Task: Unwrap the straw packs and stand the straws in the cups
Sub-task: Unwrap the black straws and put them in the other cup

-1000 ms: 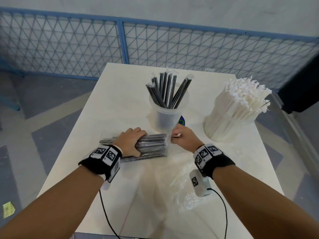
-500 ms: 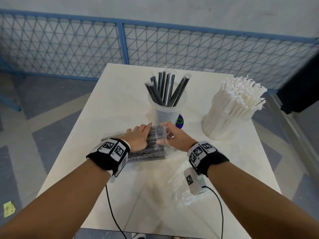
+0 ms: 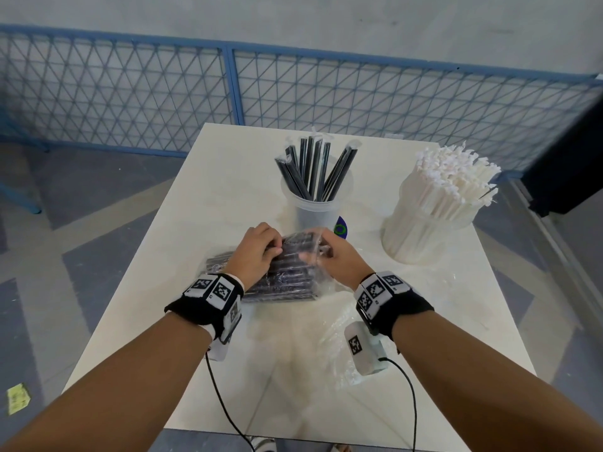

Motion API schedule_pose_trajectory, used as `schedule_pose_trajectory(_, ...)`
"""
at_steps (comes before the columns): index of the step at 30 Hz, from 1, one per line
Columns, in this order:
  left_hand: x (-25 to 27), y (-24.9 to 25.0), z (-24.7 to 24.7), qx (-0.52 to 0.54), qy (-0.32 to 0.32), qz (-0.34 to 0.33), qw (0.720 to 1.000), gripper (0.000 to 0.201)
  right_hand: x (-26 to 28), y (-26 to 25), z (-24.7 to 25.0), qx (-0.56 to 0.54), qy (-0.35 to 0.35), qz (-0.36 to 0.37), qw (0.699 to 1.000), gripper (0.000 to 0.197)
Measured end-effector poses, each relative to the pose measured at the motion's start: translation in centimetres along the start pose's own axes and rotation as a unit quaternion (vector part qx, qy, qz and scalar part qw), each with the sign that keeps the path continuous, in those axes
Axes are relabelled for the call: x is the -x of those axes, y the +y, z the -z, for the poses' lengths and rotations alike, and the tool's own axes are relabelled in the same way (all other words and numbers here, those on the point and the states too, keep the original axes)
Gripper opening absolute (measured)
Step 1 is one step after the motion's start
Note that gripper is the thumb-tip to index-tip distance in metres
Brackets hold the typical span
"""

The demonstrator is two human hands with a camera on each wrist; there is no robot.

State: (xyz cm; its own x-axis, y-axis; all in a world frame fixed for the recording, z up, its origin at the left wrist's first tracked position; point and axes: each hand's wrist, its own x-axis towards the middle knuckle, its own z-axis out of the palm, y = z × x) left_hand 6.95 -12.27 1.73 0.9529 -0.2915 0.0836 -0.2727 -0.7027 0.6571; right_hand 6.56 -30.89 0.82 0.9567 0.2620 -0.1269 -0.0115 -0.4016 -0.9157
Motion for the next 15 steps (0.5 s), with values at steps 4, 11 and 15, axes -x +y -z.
schedule_pose_trajectory(4, 0.0, -0.1, -0.2, 0.005, 0.018, -0.013, 1.0, 0.006, -0.1, -0.7, -0.2, 0.029, 0.043, 0.023, 0.998, 0.028)
schedule_pose_trajectory(11, 0.0, -1.5, 1.6, 0.025, 0.034, 0.016, 0.999, 0.014, -0.1, -0.9, 2.2, 0.074, 0.124, 0.035, 0.989, 0.018)
schedule_pose_trajectory(15, 0.3, -1.5, 1.7, 0.083, 0.023, 0.05, 0.995, 0.018, 0.6, -1.5, 3.8, -0.025, 0.118, -0.01, 0.993, 0.011)
